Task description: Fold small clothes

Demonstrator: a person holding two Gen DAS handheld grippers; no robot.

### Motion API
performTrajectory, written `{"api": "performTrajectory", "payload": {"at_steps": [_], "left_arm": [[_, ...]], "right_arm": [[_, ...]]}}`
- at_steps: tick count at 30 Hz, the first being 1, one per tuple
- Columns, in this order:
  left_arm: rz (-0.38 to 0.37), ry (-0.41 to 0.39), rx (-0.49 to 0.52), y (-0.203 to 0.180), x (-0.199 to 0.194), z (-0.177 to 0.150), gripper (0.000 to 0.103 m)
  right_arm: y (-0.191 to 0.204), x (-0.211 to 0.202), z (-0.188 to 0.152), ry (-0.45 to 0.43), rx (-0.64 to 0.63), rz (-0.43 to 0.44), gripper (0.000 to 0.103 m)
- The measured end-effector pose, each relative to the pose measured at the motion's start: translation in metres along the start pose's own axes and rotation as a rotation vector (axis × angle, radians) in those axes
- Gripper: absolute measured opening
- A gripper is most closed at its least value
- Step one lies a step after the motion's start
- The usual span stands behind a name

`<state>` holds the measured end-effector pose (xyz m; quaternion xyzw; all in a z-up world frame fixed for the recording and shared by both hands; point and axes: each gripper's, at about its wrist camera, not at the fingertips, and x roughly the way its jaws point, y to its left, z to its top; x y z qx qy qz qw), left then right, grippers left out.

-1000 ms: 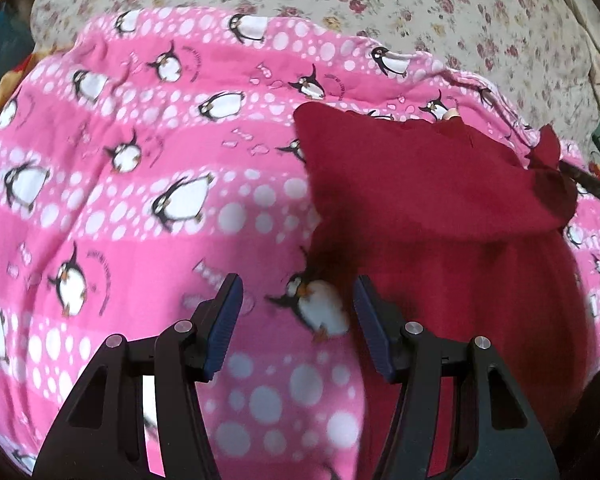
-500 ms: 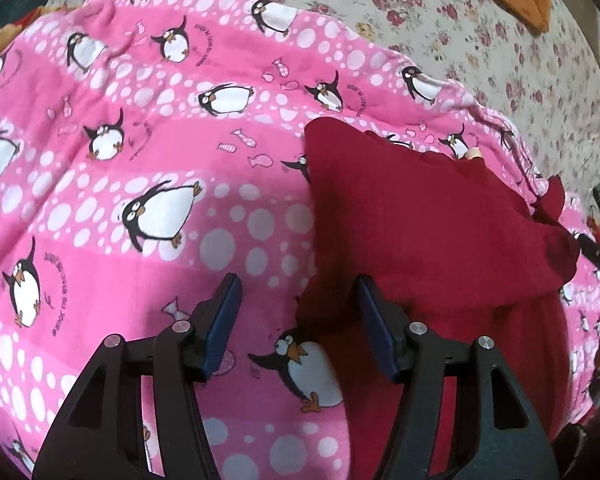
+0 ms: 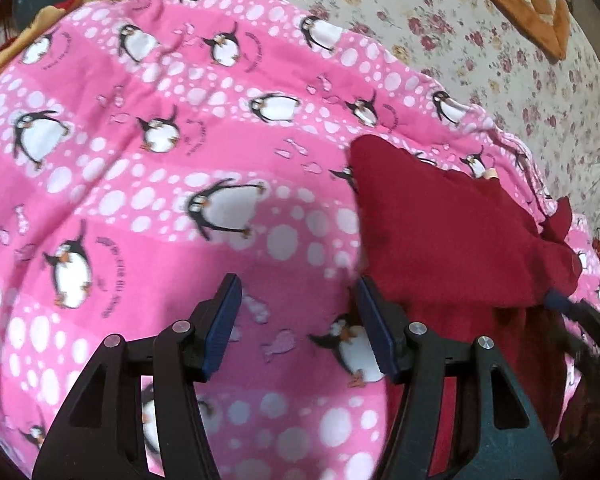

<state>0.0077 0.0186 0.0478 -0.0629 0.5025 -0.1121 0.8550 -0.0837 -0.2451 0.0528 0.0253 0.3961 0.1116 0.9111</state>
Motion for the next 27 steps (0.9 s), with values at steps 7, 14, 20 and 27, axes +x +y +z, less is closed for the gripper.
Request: {"api": "performTrajectory", "payload": {"at_steps": [7,14,20,27], "left_arm": [[0.031,-0.047,-0.097,0.039,-0.029,0.013,0.06],[0.036,-0.039,-0.117,0.065,-0.035,0.009,0.06],[0.019,-0.044,-0.177,0.086,-0.037,0.008,0.06],[0.014,-0.062,-0.174,0.083,-0.042,0.01,0.06]], "right_arm": [[0.091,0.067,0.005,0.095,-0.095,0.217,0.064],[0.103,0.127,0.032,0.045,0.017,0.142,0.064],[0.104,0.131,0.047,-0.003,0.135,0.182,0.06],[0.156,0.151,0.046,0.07,-0.034,0.147,0.058]]}}
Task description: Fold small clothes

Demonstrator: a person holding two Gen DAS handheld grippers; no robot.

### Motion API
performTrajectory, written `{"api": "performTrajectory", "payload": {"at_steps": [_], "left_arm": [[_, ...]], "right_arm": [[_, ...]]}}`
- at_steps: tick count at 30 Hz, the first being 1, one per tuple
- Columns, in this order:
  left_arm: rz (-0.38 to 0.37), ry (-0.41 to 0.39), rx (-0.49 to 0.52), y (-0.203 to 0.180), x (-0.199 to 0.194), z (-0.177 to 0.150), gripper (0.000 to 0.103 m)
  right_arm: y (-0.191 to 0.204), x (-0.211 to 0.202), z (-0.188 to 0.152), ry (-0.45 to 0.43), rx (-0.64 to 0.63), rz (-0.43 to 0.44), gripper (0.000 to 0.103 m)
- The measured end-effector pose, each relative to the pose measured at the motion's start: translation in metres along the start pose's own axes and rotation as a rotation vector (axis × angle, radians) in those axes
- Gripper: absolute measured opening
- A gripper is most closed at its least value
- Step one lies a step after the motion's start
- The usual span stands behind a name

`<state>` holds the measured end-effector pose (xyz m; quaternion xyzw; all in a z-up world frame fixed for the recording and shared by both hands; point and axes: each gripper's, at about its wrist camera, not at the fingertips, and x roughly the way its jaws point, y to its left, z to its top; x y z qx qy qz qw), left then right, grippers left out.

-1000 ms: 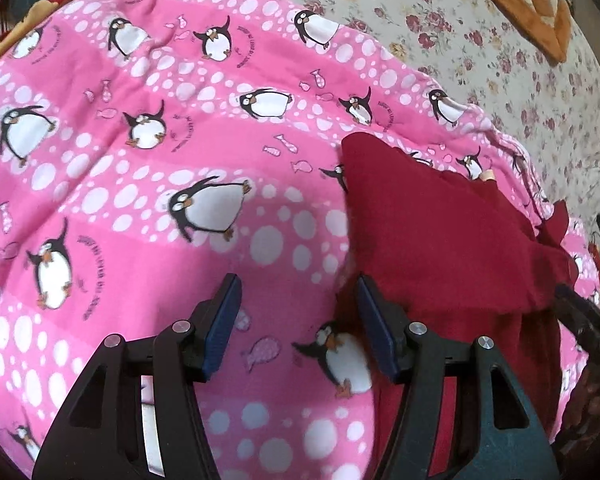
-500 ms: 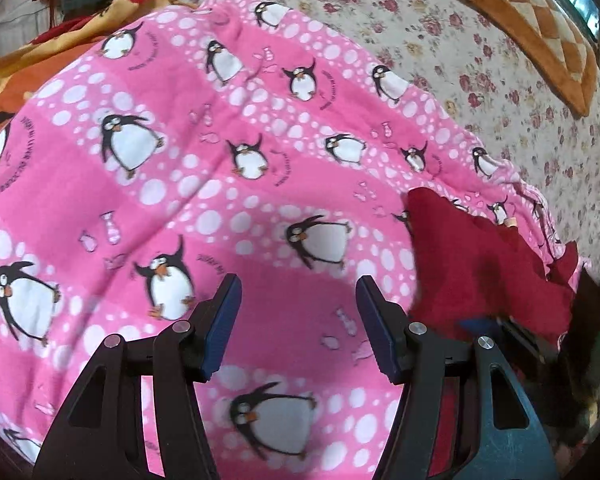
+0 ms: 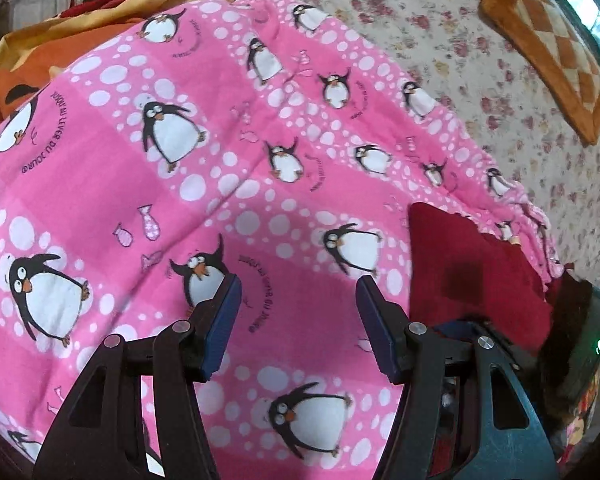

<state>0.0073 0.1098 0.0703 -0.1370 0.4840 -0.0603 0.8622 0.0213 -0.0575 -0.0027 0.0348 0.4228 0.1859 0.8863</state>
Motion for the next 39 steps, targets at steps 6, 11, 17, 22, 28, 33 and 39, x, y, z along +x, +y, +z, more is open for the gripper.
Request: {"api": "performTrajectory", "payload": {"at_steps": [6,11,17,22,28,33,39], "left_arm": [[0.003,0.005,0.075,-0.023,0.002,-0.003,0.06],[-0.045,0.0,0.109,-0.052,0.006,-0.005,0.06],[-0.041,0.081,0.2,-0.094,0.04,-0.016,0.06],[0.012,0.132,0.273,-0.111,0.06,-0.032,0.06],[0.046,0.13,0.308,-0.117,0.059,-0.034,0.06],[0.022,0.098,0.311,-0.123,0.049,-0.034,0.06],[0.044,0.128,0.335,-0.134,0.059,-0.043,0.06]], "right_arm": [[-0.033,-0.046,-0.014,0.044,0.123,0.155,0.058],[-0.092,-0.132,-0.042,-0.012,0.177,0.107,0.058],[-0.214,-0.228,-0.042,-0.159,0.305,-0.404,0.066],[-0.273,-0.227,-0.049,-0.098,0.413,-0.399,0.066],[-0.247,-0.184,-0.054,0.018,0.18,-0.418,0.02],[-0.249,-0.208,-0.045,-0.081,0.155,-0.543,0.005],[-0.272,-0.197,-0.045,-0.019,0.252,-0.55,0.005]]}}
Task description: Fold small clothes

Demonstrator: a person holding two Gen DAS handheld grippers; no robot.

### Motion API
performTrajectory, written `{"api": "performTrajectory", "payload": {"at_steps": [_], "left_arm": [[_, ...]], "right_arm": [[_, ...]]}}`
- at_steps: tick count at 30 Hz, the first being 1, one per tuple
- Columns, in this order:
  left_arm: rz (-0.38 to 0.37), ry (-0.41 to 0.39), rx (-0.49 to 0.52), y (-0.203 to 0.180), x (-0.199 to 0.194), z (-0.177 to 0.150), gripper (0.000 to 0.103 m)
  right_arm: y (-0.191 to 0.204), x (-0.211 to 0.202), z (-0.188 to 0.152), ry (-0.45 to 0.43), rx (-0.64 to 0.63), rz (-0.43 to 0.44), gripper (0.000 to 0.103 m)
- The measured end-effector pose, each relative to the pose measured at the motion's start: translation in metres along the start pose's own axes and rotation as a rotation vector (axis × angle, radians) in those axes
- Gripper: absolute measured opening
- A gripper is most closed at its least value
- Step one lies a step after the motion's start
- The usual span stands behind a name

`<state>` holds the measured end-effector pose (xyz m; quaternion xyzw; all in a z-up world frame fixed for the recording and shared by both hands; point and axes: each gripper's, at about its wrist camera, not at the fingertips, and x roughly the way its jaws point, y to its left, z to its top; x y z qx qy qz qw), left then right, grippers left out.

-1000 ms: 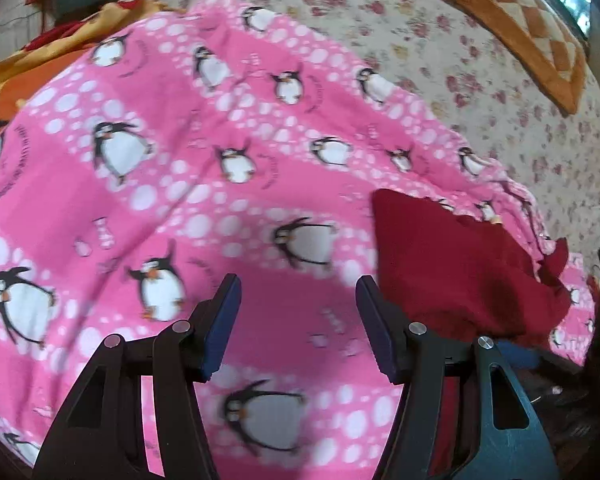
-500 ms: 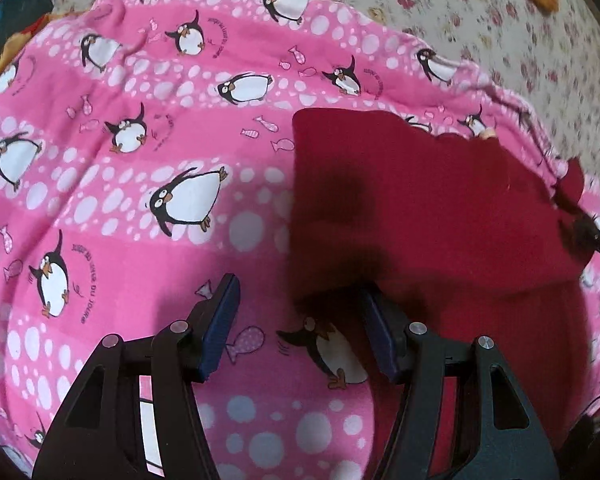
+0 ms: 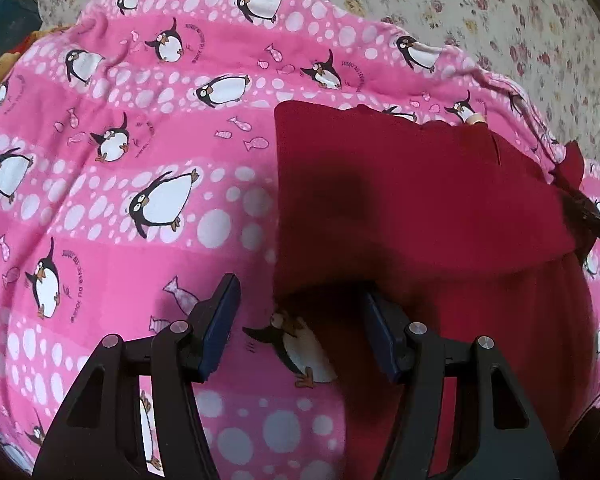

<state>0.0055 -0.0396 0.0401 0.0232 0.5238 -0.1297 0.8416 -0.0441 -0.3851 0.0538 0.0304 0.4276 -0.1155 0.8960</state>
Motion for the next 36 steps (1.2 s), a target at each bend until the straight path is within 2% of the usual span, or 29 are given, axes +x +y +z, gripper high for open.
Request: {"api": "performTrajectory", "payload": {"at_steps": [2,4,5,6,10,13,15,18,20,22,25,27,30,33,36], "left_arm": [[-0.005,-0.012,-0.001,0.0,-0.006,-0.001,0.06],[-0.022,-0.051,-0.019,0.002,-0.015,0.001,0.06],[-0.033,-0.07,-0.033,0.004,-0.019,0.003,0.06],[-0.043,-0.08,-0.046,0.005,-0.021,0.005,0.06],[-0.07,-0.059,-0.086,0.003,-0.01,0.009,0.06],[-0.023,0.015,-0.063,-0.003,0.013,0.006,0.061],[-0.006,-0.023,-0.039,-0.006,0.01,0.003,0.061],[0.004,-0.011,-0.009,-0.01,0.003,-0.001,0.061],[0.007,-0.023,-0.004,-0.01,-0.005,-0.003,0.061],[0.003,-0.054,0.003,-0.011,-0.017,-0.005,0.061],[-0.011,-0.091,-0.001,-0.013,-0.031,-0.006,0.061],[-0.036,-0.099,-0.009,-0.016,-0.034,-0.005,0.061],[-0.058,-0.098,-0.005,-0.026,-0.034,-0.005,0.061],[-0.056,-0.08,0.017,-0.038,-0.026,-0.005,0.061],[-0.063,-0.066,0.026,-0.045,-0.021,-0.008,0.061]], "right_arm": [[-0.006,-0.006,-0.003,0.01,0.037,0.01,0.006],[-0.01,-0.023,-0.007,-0.023,0.066,0.016,0.018],[-0.008,-0.032,-0.01,-0.048,0.069,0.021,0.037],[-0.005,-0.04,-0.013,-0.077,0.066,0.033,0.048],[0.014,-0.048,-0.019,-0.112,0.023,0.072,0.048],[0.026,-0.019,-0.024,-0.039,0.01,0.077,0.048],[0.031,0.004,-0.031,0.053,-0.004,0.064,0.048],[0.028,-0.006,-0.036,0.02,0.014,0.077,0.048],[0.015,-0.019,-0.037,0.01,0.068,0.131,0.048],[-0.007,-0.033,-0.04,-0.02,0.128,0.139,0.048],[-0.048,-0.053,-0.042,-0.077,0.213,0.088,0.053],[-0.081,-0.06,-0.044,-0.099,0.293,0.037,0.062],[-0.121,-0.062,-0.048,-0.094,0.399,0.0,0.062],[-0.135,-0.059,-0.046,-0.088,0.43,-0.007,0.062],[-0.131,-0.053,-0.038,-0.092,0.418,-0.007,0.062]]}}
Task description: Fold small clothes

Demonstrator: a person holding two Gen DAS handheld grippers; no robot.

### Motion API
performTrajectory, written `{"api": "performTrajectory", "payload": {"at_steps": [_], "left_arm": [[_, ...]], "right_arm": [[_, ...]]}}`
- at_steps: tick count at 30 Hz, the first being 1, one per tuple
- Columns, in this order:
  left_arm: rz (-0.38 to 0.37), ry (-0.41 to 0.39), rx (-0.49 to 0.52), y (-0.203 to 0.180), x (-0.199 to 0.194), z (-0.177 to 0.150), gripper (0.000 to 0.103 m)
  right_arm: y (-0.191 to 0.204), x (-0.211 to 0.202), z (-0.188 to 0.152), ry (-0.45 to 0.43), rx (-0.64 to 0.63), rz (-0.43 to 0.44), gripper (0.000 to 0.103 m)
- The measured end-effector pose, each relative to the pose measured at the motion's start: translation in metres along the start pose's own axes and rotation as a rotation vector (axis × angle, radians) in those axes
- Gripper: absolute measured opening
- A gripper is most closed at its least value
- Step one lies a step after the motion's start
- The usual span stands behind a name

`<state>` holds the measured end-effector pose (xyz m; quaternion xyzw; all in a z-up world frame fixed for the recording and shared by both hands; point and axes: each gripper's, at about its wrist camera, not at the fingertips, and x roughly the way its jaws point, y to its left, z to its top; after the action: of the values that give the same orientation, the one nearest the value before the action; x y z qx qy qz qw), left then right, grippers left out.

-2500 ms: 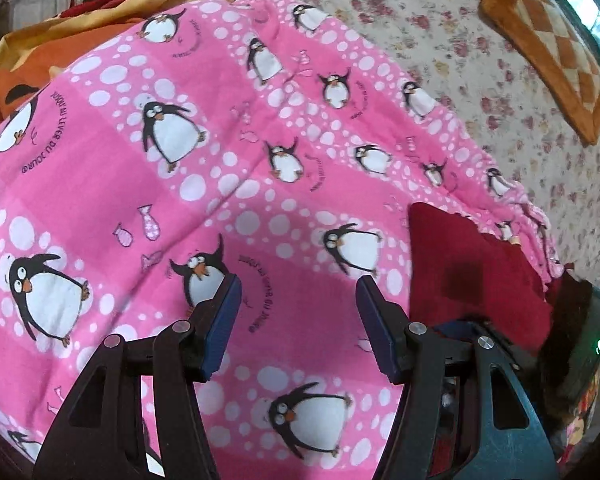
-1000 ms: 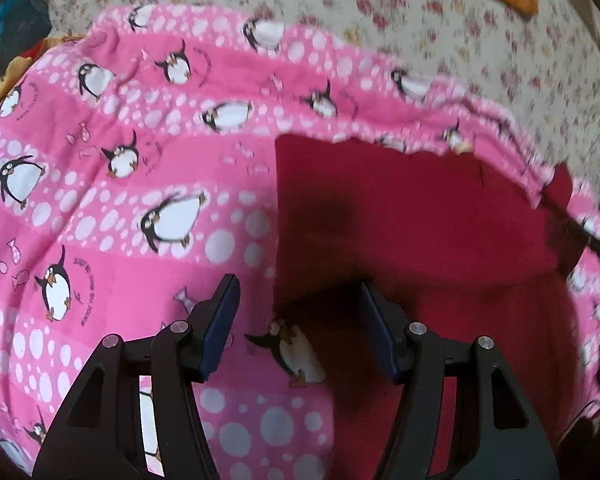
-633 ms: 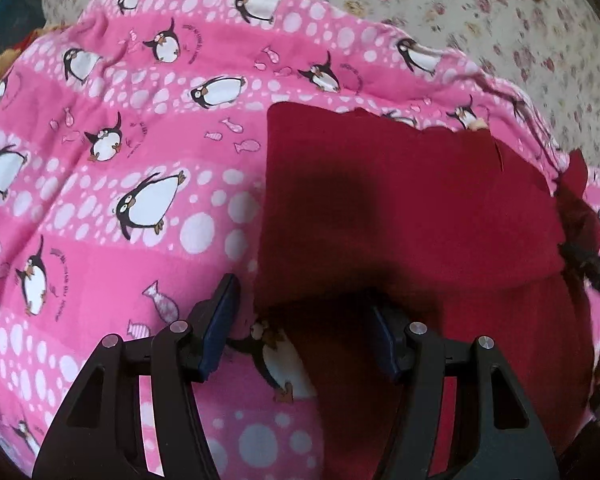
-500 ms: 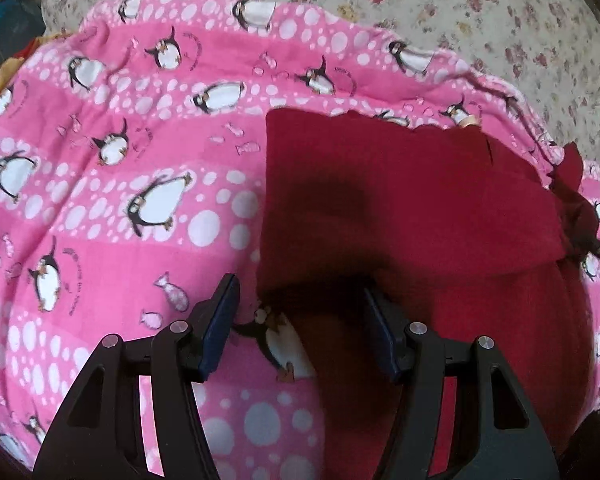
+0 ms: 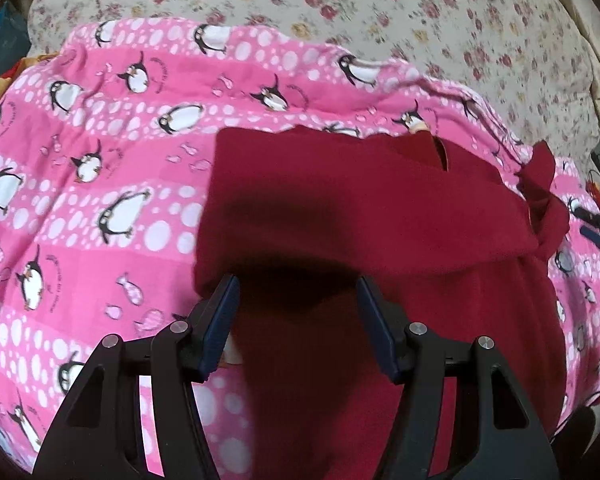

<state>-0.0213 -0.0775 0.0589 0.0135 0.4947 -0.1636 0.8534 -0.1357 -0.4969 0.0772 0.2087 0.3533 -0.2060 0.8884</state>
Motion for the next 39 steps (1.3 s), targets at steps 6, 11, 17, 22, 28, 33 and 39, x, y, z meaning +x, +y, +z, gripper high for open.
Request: {"api": "performTrajectory", "payload": {"at_steps": [6,11,17,22,28,33,39], "left_arm": [[-0.003,0.009,0.005,-0.001,0.002,-0.002,0.061],[0.001,0.015,-0.007,0.004,0.003,-0.003,0.061],[0.014,0.025,-0.012,0.009,0.004,-0.005,0.061],[-0.002,0.017,-0.04,0.011,0.001,-0.007,0.061],[-0.007,0.022,-0.047,0.003,-0.002,-0.008,0.061],[-0.018,0.002,-0.027,-0.008,-0.012,-0.006,0.061],[-0.002,0.001,0.0,-0.013,-0.017,-0.006,0.061]], "right_arm": [[0.026,0.036,0.025,0.016,-0.088,-0.046,0.062],[0.035,0.084,0.042,0.073,-0.137,-0.138,0.061],[0.006,0.082,0.038,0.062,-0.066,-0.13,0.009],[-0.046,0.001,0.012,-0.03,0.04,-0.007,0.008],[-0.112,-0.046,-0.051,0.034,0.123,-0.015,0.008],[-0.141,-0.054,-0.049,0.012,0.204,0.02,0.012],[-0.135,-0.023,-0.01,-0.092,0.221,0.054,0.074]]}}
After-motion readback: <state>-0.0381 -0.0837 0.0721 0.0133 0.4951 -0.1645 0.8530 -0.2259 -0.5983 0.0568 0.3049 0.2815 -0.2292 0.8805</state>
